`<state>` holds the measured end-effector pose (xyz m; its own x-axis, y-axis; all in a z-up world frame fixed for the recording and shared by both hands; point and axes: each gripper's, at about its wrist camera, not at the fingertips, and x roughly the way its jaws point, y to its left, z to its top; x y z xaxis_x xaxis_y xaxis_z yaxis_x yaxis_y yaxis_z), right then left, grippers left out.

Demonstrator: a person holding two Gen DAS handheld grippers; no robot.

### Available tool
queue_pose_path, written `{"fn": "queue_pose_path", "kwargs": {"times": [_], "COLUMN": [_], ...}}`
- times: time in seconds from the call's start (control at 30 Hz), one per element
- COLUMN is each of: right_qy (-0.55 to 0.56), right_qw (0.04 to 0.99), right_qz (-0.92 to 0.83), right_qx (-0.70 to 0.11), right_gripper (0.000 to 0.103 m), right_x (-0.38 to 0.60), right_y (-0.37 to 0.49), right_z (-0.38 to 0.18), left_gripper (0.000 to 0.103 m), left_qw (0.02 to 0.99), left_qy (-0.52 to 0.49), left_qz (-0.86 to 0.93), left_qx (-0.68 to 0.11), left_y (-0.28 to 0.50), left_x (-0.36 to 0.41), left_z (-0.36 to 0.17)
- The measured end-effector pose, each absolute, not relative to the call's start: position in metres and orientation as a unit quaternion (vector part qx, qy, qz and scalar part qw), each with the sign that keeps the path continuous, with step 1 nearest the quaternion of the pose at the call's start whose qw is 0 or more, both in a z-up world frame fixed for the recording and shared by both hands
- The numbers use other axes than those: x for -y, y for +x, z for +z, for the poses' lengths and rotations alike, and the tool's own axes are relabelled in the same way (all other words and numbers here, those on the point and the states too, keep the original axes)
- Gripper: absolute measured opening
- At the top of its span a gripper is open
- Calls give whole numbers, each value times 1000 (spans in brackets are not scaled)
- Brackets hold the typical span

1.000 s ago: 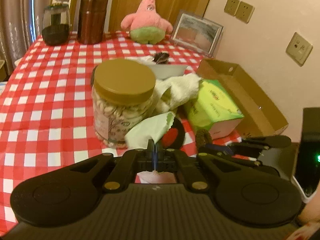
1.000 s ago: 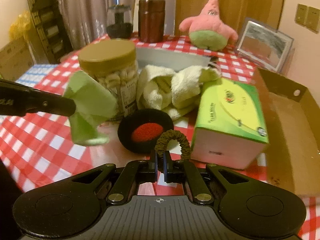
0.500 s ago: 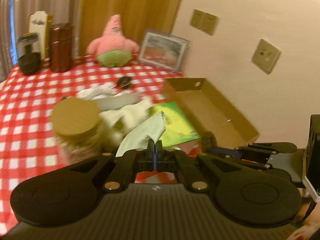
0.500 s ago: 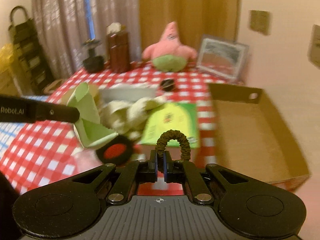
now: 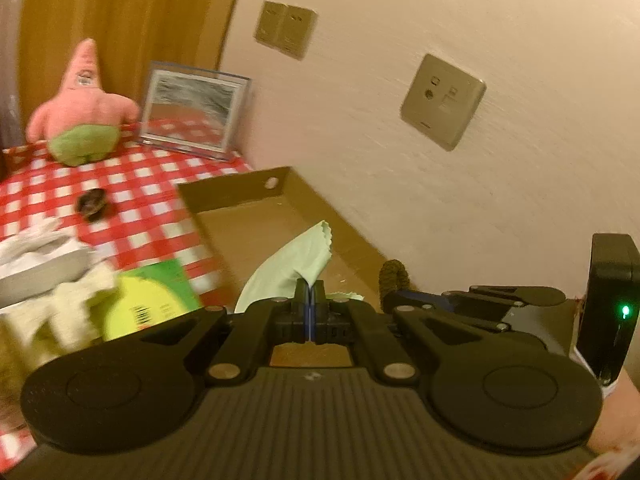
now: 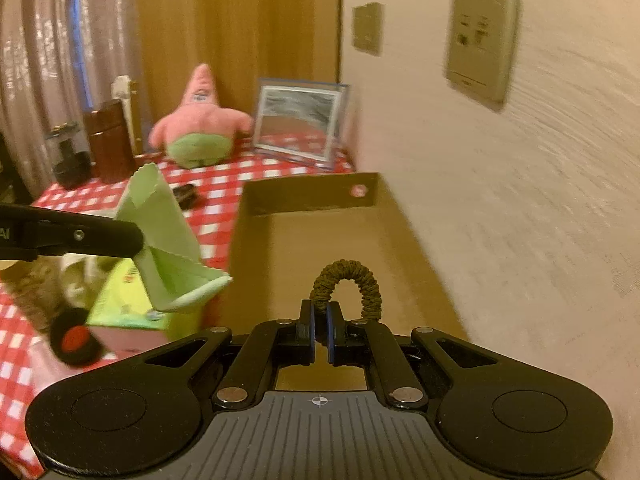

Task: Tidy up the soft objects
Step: 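Carry the green cloth and hair tie into the cardboard tray and release both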

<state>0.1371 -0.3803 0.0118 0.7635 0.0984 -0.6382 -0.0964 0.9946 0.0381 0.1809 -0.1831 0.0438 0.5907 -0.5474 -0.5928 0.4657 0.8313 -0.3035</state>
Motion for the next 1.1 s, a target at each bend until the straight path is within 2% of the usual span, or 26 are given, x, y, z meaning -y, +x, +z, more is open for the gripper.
{"fn": "queue_pose_path", "kwargs": {"times": [0.13, 0.17, 0.2, 0.27, 0.63, 0.7, 0.77, 0.83, 0.87, 1.1], "right_qy": [7, 9, 11, 15, 36, 46, 52, 55, 59, 67], "right_qw": [937, 937, 936, 934, 932, 932, 933, 934, 935, 934], "right_qz": [41, 38, 37, 37, 57, 63, 58, 54, 54, 64], "right_qx": [-346, -348, -351, -355, -357, -353, -352, -349, -347, -345], "right_gripper": [6, 6, 6, 6, 6, 6, 12, 36, 40, 43], "right_x": [397, 401, 400, 402, 404, 406, 408, 410, 411, 401], "right_y": [145, 147, 154, 158, 172, 176, 178, 176, 175, 146], "right_z": [5, 3, -1, -5, -18, -18, -17, -15, -14, 1], "left_gripper": [0, 4, 12, 17, 18, 24, 29, 31, 32, 34], "left_qw": [881, 880, 880, 877, 893, 897, 901, 903, 904, 913], "left_qy": [-67, -68, -67, -62, -60, -59, -60, -64, -63, -60], "left_qz": [-295, -294, -291, -289, -227, -209, -190, -177, -170, -118], "left_qx": [-364, -367, -370, -378, -384, -385, -386, -387, -388, -386], "left_y": [205, 209, 212, 215, 190, 183, 176, 169, 165, 128], "left_x": [210, 215, 218, 222, 174, 164, 153, 141, 136, 91], "left_z": [29, 26, 23, 18, 8, 5, 4, 2, 2, 0]}}
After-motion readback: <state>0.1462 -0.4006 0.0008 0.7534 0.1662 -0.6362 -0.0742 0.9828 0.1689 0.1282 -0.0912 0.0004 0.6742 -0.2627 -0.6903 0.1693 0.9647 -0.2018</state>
